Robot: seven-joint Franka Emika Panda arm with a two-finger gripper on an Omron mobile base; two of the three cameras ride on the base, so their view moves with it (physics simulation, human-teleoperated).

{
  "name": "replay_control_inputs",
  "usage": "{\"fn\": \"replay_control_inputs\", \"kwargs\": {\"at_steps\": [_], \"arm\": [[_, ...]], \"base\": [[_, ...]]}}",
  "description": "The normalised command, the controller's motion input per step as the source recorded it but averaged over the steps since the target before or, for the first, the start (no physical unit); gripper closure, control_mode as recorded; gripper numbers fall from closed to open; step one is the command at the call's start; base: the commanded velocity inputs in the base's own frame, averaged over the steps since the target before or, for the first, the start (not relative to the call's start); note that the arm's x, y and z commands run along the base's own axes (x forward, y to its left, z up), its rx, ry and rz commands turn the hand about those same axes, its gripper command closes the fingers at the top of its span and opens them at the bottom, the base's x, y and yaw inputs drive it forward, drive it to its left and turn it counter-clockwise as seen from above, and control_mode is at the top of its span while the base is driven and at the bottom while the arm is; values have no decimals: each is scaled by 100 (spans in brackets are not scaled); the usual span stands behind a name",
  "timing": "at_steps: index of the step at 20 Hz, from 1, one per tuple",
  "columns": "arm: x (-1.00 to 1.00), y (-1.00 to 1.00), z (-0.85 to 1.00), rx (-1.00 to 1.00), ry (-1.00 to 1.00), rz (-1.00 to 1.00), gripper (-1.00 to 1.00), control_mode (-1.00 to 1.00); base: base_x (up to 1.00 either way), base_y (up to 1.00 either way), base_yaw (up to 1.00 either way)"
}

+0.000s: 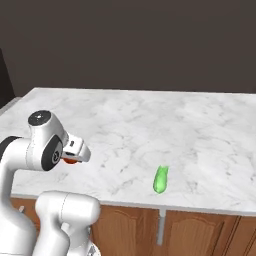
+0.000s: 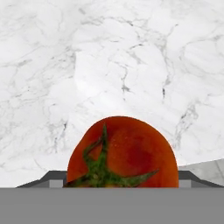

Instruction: Place the tomato and corn inside the fridge drawer. Close the drawer after placing the vegetables.

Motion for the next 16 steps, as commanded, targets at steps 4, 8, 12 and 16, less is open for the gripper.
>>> {"fn": "replay_control_inputs", "kwargs": {"at_steps": [4, 8, 12, 16], "arm": [[0, 0, 0, 0, 0, 0, 100, 100], [0, 0, 0, 0, 0, 0, 100, 100], [0, 0, 0, 0, 0, 0, 100, 100], [0, 0, 0, 0, 0, 0, 100, 100]], "base": [[-36, -1, -51], [-30, 0, -59], [-13, -15, -59], [-1, -26, -56]]}}
